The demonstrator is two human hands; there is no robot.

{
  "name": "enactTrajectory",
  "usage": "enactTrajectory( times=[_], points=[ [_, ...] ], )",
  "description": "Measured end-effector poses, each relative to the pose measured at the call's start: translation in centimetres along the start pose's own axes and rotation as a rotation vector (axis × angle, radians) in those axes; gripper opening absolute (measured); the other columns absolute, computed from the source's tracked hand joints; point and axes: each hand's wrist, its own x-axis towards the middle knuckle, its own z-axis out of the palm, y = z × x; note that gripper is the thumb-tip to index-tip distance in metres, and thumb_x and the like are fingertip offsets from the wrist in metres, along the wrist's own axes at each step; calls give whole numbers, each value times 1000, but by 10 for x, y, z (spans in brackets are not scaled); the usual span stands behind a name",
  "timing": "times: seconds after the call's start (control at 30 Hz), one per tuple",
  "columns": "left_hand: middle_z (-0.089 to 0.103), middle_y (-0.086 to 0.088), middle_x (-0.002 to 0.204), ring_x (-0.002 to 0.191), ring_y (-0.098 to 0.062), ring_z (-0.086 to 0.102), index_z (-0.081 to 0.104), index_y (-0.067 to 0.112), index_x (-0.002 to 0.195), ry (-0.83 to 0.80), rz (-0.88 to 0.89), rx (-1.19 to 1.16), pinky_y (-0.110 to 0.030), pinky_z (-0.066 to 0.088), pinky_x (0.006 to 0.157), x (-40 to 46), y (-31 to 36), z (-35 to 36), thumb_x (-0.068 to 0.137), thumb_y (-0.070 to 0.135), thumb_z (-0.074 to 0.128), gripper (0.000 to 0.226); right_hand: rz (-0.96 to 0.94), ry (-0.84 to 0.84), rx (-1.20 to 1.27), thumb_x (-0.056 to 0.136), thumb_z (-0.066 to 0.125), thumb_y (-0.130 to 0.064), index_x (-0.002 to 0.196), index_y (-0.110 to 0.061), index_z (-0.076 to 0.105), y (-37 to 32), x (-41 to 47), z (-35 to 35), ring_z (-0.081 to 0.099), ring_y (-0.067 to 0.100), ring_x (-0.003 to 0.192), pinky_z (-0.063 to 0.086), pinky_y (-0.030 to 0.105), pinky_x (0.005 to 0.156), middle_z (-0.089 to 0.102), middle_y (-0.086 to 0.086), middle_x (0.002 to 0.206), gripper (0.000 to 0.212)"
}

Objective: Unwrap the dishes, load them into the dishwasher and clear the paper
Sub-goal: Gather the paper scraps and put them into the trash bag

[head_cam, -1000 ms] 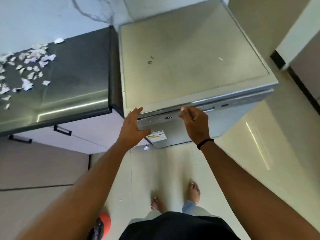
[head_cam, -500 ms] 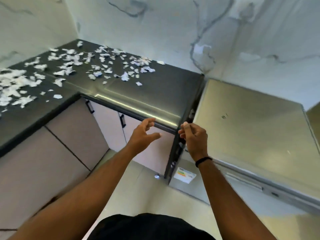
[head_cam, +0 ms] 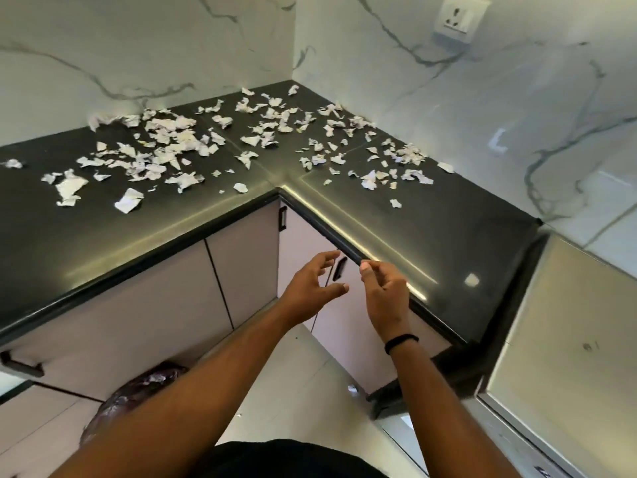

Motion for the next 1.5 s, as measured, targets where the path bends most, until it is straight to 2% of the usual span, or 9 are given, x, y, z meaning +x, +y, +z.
enactTrajectory(
  times=[0.27,0.6,0.77,0.87,0.97,1.2,1.33,1.43,1.5],
  points=[
    [43,3,154,142,-17,39,42,28,148,172,-36,43,-30,36,108,56,-29,-43,91,27,74,65,-11,-154,-17,102,56,-24,116,-12,69,-9,71,73,65,10,94,51,14,79,70,-1,101,22],
    [57,2,135,126,-12,52,57,20,136,500,-117,179,-19,37,102,156,-40,-129,89,17,73,50,-46,-302,86,100,61,-18,99,-27,67,-24,212,164,63,-12,84,46,6,73,67,-19,89,11],
    [59,5,129,114,1,50,61,22,132,719,-191,243,-2,36,88,163,-65,-174,89,14,73,45,-71,-497,65,99,62,-24,110,-20,71,-24,250,227,66,3,92,54,21,83,72,-6,98,15],
    [59,4,132,121,-5,52,60,21,134,722,-250,315,-20,44,102,155,-81,-195,90,18,72,46,-155,-609,-5,97,63,-22,117,-11,70,-25,253,265,67,13,100,55,35,94,71,2,108,24],
    [57,4,138,129,-12,49,56,23,140,676,-335,371,-34,43,110,146,-93,-208,91,22,71,51,-276,-722,-116,97,63,-21,125,-8,66,-28,246,295,61,19,115,47,31,103,66,7,123,30],
    [43,2,156,151,-12,25,42,17,152,551,-407,401,-28,18,123,143,-123,-247,95,19,65,61,-396,-971,-362,100,59,-25,144,-9,50,-35,243,356,39,22,142,31,30,118,46,9,150,48],
    [50,2,151,146,-12,34,49,16,147,542,-345,352,-31,24,123,152,-137,-272,94,13,64,55,-473,-1033,-436,101,56,-23,147,-12,48,-39,252,384,28,17,149,24,27,122,36,4,158,48],
    [62,2,133,127,-14,54,64,17,132,760,-258,349,-42,45,108,149,-146,-290,91,12,66,42,-616,-933,-431,97,59,-17,139,-10,55,-46,256,403,35,25,145,31,39,121,43,9,152,43],
    [58,-1,133,127,-21,52,66,19,129,1001,-278,505,-48,47,104,143,-156,-300,87,13,70,43,-828,-806,-460,95,59,-20,137,-13,56,-52,252,418,36,30,144,33,45,119,43,12,151,43]
  ],
)
